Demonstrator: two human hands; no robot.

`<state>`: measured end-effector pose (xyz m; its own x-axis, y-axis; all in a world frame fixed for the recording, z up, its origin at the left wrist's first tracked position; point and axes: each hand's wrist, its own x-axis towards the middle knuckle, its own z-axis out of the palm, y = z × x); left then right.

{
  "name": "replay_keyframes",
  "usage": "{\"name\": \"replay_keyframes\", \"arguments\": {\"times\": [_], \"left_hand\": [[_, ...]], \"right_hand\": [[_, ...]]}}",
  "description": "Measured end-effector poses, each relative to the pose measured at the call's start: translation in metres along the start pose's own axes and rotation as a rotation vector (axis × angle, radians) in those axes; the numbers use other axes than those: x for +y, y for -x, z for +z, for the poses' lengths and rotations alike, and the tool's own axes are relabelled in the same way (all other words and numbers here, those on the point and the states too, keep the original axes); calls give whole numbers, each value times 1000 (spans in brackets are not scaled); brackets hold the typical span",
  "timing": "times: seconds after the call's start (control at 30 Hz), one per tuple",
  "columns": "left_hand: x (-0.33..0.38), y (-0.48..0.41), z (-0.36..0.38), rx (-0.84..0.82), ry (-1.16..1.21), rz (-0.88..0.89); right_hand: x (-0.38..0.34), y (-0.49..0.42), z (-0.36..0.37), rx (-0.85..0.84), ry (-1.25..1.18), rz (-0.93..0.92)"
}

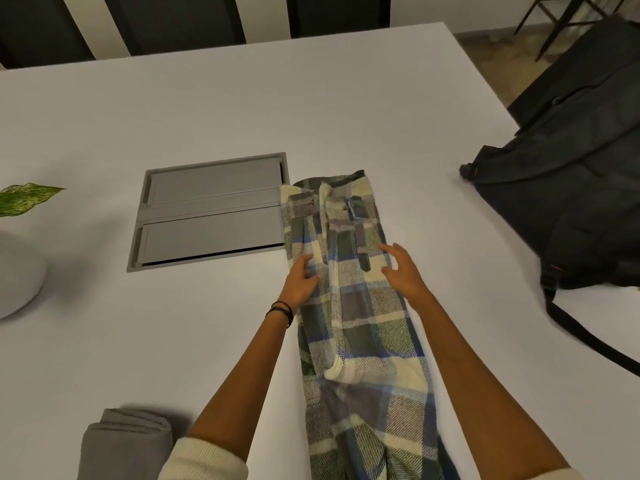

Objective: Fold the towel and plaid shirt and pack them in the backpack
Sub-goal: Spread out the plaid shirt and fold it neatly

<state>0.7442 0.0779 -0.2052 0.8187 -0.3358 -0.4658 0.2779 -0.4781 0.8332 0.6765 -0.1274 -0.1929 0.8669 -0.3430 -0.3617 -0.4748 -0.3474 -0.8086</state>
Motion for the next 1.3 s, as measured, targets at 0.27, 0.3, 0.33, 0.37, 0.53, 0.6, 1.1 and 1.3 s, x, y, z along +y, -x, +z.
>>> {"name": "replay_keyframes", "arguments": {"times": [0.27, 0.3, 0.33, 0.37, 0.53, 0.6, 1.1, 1.3], "left_hand": [[-20, 41, 13, -83, -9, 20], [-23, 46, 15, -106, -10, 17], [-26, 51, 16, -130, -5, 6], [-29, 55, 18, -153, 5, -8], [-35, 89, 20, -227, 84, -106], [-37, 103, 20, -287, 76, -119], [-63, 142, 32, -190, -52, 128], [-69, 145, 37, -13, -95, 142]], "right_hand": [[41, 47, 13, 15, -25, 20], [45, 53, 14, 14, -32, 21], [48, 59, 14, 11, -26, 24], [53, 64, 15, 8, -22, 25], [73, 99, 15, 15, -79, 48], [78, 113, 13, 39, -119, 53], [117, 209, 17, 402, -210, 279], [117, 242, 25, 236, -216, 323]]}}
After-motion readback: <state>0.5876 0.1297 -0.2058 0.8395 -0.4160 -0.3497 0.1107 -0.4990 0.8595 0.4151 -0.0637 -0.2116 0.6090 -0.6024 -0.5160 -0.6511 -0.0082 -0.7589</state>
